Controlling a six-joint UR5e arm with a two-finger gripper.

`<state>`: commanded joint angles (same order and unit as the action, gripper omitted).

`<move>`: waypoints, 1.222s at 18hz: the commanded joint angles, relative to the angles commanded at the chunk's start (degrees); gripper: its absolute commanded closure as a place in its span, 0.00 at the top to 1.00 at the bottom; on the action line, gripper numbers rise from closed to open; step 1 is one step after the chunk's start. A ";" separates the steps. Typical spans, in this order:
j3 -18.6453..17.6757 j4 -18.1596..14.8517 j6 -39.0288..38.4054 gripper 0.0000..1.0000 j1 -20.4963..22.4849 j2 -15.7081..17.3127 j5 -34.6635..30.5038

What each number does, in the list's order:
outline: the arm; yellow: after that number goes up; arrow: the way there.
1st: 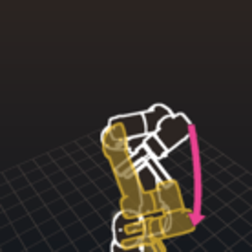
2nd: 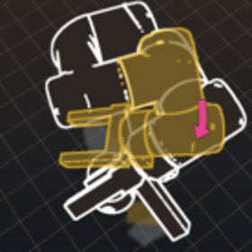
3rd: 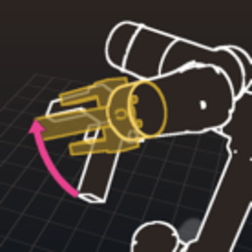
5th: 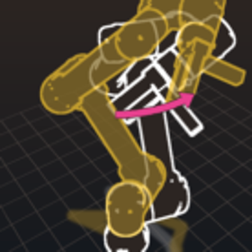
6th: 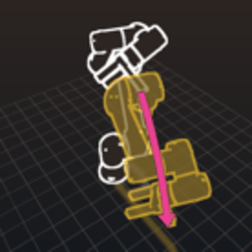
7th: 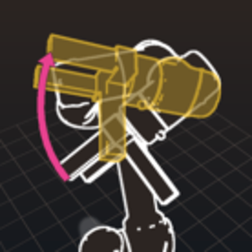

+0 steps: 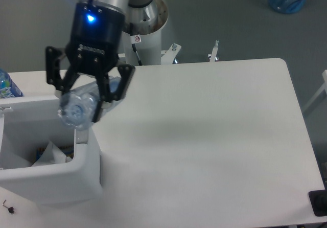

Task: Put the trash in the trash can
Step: 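Lift the bottle and carry it over the white bin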

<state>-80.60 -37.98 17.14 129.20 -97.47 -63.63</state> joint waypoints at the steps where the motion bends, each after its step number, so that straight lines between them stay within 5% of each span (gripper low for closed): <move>1: 0.00 1.41 -0.35 0.60 -0.87 -0.35 0.00; 22: -1.06 2.04 0.09 0.60 -7.74 -1.41 0.00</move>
<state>-81.65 -35.95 17.23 121.46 -98.88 -63.63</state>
